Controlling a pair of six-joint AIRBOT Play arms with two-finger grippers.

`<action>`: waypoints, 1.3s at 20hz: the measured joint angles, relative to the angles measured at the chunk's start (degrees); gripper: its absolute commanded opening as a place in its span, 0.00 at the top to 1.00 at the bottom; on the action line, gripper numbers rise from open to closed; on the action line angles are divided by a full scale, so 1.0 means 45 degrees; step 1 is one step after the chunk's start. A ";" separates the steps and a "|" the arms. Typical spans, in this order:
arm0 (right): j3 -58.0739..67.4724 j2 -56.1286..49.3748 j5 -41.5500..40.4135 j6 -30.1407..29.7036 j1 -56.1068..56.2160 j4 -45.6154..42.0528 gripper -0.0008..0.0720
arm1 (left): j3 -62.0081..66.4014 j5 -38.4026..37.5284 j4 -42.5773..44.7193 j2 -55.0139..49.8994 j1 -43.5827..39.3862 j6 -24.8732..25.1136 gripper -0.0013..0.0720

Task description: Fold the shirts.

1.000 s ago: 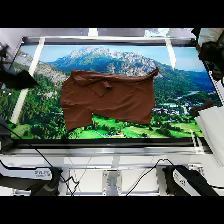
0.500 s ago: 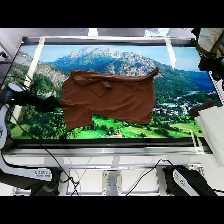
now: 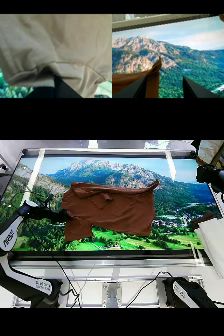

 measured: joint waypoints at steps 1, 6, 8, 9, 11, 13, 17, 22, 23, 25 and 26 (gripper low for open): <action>0.0000 0.0000 0.0141 0.0000 0.0000 0.0044 0.31 | 0.0185 -0.0097 -0.0073 -0.0039 -0.0010 0.0102 0.97; -0.0437 -0.0015 0.2715 0.0000 0.0000 -0.0005 0.31 | 0.1933 -0.1423 -0.0544 0.0262 -0.0039 0.0461 0.96; -0.1234 -0.0029 0.3842 0.0000 0.0000 -0.0053 0.31 | 0.2875 -0.1875 -0.0763 0.0816 -0.0019 0.0563 0.97; -0.1802 -0.0029 0.4260 0.0000 0.0000 -0.0053 0.31 | 0.3347 -0.1967 -0.0899 0.1141 -0.0010 0.0602 0.97; -0.3041 -0.0034 0.4741 0.0000 0.0000 0.0291 0.31 | 0.4328 -0.2312 -0.1015 0.1870 0.0049 0.0641 0.97; -0.4551 -0.0063 0.4716 0.0000 0.0000 0.1355 0.31 | 0.5226 -0.2346 -0.0962 0.2642 0.0219 0.0646 0.97; -0.7383 -0.0141 0.3376 -0.0350 0.0219 0.4430 0.31 | 0.6212 -0.2516 -0.0359 0.3798 0.0738 0.0559 0.97; -0.9311 -0.1078 0.0874 -0.0685 0.2312 0.7509 0.31 | 0.6135 -0.2628 0.0777 0.4099 0.0952 0.0160 0.96; -0.9462 -0.1486 0.0223 -0.0719 0.2987 0.8106 0.31 | 0.5989 -0.2599 0.0855 0.4099 0.0962 0.0073 0.96; -0.9646 -0.2395 -0.1059 -0.0743 0.4294 0.9321 0.39 | 0.5629 -0.2569 0.1015 0.4095 0.0986 0.0034 0.96; -0.9700 -0.2856 -0.1617 -0.0763 0.4881 0.9840 0.39 | 0.5459 -0.2550 0.1049 0.4095 0.0991 0.0019 0.96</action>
